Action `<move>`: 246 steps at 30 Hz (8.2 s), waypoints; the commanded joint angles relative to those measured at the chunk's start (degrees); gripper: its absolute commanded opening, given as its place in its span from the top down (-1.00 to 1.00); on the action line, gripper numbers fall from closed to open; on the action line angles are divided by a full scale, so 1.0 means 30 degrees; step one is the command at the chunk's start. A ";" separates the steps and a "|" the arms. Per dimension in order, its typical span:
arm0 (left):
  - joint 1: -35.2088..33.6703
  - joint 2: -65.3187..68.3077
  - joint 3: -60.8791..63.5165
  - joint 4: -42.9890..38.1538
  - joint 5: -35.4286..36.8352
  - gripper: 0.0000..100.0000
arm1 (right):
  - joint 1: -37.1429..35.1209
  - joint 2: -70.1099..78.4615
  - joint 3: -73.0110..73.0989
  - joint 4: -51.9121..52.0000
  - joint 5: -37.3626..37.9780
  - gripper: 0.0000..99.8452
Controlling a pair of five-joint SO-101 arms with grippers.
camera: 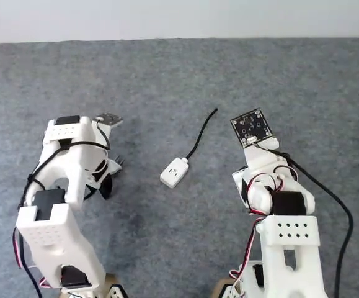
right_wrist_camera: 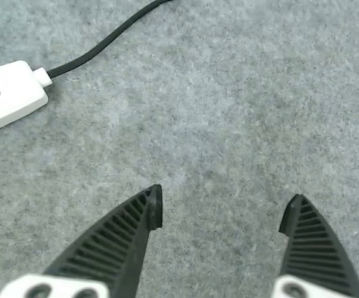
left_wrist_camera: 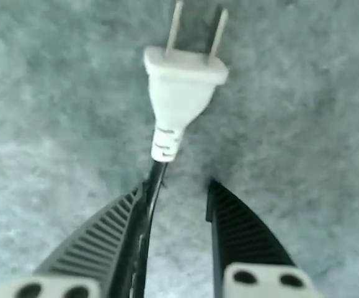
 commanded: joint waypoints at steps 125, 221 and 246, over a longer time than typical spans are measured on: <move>-0.3165 -0.0557 -0.0777 -0.0469 -0.0821 0.98 | 0.0249 -0.0103 0.0733 -0.0396 -0.0059 0.37; 0.1260 0.0176 -0.5817 0.0615 0.2725 0.97 | 0.0103 -0.0132 0.3018 -0.2271 -0.0176 0.37; 0.4659 -0.6711 -0.6198 0.4396 0.2608 0.98 | 0.0220 -0.0103 0.3018 -0.2154 -0.0205 0.37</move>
